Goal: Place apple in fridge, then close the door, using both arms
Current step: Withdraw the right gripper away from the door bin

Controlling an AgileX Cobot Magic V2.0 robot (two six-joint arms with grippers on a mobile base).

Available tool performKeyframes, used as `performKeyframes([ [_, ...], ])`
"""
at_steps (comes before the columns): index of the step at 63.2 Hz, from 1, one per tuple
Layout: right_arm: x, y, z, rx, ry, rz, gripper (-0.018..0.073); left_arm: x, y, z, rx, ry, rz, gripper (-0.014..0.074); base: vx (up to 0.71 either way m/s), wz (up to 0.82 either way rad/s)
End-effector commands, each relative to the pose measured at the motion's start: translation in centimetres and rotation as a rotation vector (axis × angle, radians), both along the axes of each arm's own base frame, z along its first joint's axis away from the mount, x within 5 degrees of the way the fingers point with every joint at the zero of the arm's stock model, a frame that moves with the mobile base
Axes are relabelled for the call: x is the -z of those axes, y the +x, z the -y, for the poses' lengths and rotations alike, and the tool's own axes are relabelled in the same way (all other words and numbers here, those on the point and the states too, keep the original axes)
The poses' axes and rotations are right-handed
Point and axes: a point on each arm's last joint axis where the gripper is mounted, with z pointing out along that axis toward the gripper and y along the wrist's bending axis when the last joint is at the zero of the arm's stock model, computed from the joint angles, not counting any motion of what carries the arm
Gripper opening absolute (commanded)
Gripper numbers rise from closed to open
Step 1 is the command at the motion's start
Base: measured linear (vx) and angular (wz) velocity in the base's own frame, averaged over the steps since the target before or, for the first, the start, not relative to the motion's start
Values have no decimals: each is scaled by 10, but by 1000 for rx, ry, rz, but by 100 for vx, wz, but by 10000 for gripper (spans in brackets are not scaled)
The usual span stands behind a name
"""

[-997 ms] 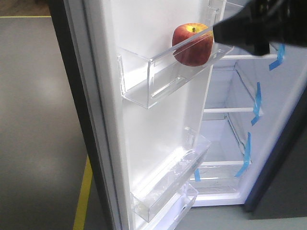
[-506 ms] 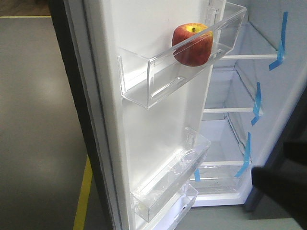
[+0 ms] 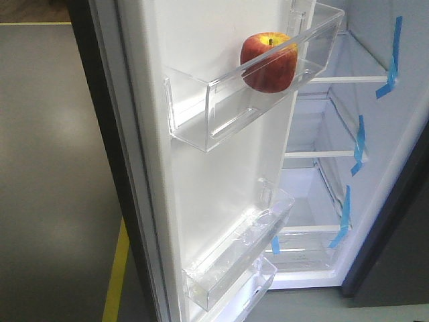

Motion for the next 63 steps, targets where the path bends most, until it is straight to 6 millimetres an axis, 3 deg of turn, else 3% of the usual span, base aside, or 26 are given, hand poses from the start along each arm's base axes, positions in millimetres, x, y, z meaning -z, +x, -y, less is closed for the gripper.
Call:
performKeyframes([
  [1, -9, 1, -2, 0, 44, 30, 530, -2, 1, 0, 5, 1, 87, -6, 0, 0],
  [16, -8, 0, -2, -7, 39, 20, 530, -13, 1, 1, 12, -8, 208, -6, 0, 0],
  [32, -8, 0, -2, -7, 40, 20, 530, -37, -3, -1, -3, -233, 464, -7, 0, 0],
  [39, -8, 0, -2, -7, 40, 20, 530, -64, -6, -1, 4, -251, 488, -8, 0, 0],
  [46, -8, 0, -2, -7, 40, 20, 530, -105, -5, 1, 18, -194, 425, -8, 0, 0],
  [58, -8, 0, -2, -7, 40, 20, 530, -165, 21, 3, 31, -34, 154, -8, 0, 0],
  [63, -8, 0, -2, -7, 40, 20, 530, -180, 41, 3, 44, 2, 20, -8, 0, 0],
])
